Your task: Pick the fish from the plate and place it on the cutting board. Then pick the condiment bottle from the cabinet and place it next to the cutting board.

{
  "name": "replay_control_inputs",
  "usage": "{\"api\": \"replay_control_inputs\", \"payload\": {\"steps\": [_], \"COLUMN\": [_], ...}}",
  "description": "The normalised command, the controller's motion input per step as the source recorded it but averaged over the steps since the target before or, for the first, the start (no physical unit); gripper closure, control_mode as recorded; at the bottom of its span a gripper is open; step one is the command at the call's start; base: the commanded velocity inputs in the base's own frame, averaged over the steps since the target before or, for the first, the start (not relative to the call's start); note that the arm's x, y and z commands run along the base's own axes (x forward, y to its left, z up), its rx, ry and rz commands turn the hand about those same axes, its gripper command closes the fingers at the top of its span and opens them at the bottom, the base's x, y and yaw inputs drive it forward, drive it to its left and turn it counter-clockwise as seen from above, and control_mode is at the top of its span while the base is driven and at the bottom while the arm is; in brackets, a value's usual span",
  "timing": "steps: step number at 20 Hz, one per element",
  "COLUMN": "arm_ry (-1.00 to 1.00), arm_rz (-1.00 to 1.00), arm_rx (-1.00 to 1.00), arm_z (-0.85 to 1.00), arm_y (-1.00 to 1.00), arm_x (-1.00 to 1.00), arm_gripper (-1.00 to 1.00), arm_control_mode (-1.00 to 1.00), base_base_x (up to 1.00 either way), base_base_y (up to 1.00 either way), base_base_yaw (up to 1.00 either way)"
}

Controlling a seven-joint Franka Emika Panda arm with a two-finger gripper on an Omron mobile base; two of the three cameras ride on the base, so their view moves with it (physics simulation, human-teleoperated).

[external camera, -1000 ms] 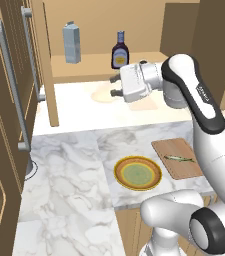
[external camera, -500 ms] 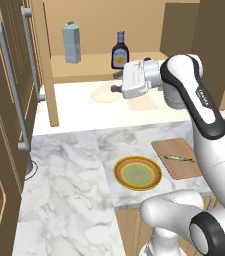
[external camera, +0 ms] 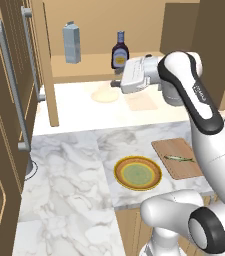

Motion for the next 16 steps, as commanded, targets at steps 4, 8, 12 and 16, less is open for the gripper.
{"api": "replay_control_inputs", "payload": {"steps": [4, 8, 12, 16], "arm_ry": [0.0, 0.02, 0.01, 0.0], "arm_rz": [0.0, 0.0, 0.02, 0.02], "arm_rx": [0.08, 0.12, 0.12, 0.07], "arm_z": [0.0, 0.0, 0.02, 0.18], "arm_y": [-0.11, -0.05, 0.0, 0.0], "arm_x": [0.22, 0.23, 0.12, 0.02], "arm_gripper": [-1.0, -1.0, -1.0, -1.0], "arm_control_mode": [-1.0, -1.0, -1.0, -1.0], "base_base_x": [0.0, 0.0, 0.0, 0.0], "base_base_y": [0.0, 0.0, 0.0, 0.0], "base_base_yaw": [0.0, 0.0, 0.0, 0.0]}}
